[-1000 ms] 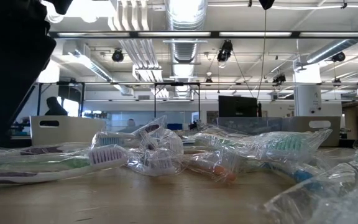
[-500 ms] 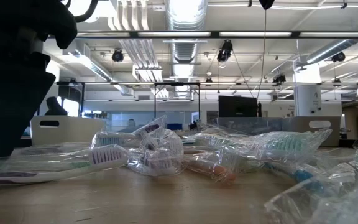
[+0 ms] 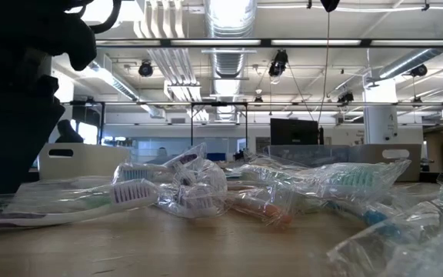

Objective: Pick & Place Toothbrushes
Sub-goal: Put the green toothbrush into the transparent bin

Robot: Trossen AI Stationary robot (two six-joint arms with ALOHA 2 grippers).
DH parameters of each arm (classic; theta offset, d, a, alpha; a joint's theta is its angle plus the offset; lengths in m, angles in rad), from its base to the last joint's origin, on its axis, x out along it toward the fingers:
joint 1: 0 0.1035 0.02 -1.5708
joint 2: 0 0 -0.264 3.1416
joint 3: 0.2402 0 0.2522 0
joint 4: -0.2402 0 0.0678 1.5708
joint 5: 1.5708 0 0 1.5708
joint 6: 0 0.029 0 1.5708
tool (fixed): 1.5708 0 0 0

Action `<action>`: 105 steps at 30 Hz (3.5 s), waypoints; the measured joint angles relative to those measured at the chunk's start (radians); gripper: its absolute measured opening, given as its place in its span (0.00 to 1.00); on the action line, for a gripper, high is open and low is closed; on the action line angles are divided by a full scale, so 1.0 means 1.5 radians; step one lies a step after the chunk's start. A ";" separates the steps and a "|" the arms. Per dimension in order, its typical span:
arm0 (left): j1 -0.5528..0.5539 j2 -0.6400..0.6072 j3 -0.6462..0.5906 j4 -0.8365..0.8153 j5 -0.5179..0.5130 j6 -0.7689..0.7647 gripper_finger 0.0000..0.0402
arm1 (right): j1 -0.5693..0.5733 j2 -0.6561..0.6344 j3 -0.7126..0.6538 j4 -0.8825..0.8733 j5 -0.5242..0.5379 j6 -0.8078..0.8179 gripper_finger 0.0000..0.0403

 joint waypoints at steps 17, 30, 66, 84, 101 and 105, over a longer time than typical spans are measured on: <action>-0.030 -0.186 -0.002 -0.051 -0.070 -0.199 0.04 | 0.000 0.000 0.000 0.000 0.000 0.000 0.02; -0.010 -0.326 0.103 0.268 -0.173 -0.494 0.04 | 0.000 0.000 0.000 0.000 0.000 0.000 0.02; 0.742 -0.126 0.567 -0.299 -0.306 -1.059 0.04 | 0.000 0.000 0.000 0.000 0.000 0.000 0.02; 0.771 0.054 0.557 -0.435 -0.286 -1.147 0.04 | 0.000 0.000 0.000 0.000 0.000 0.000 0.02; 0.772 0.053 0.396 -0.386 -0.243 -1.171 0.04 | 0.000 0.000 0.000 0.000 0.000 0.000 0.02; 0.772 0.053 0.348 -0.371 -0.244 -1.166 0.04 | 0.000 0.000 0.000 0.000 0.000 0.000 0.02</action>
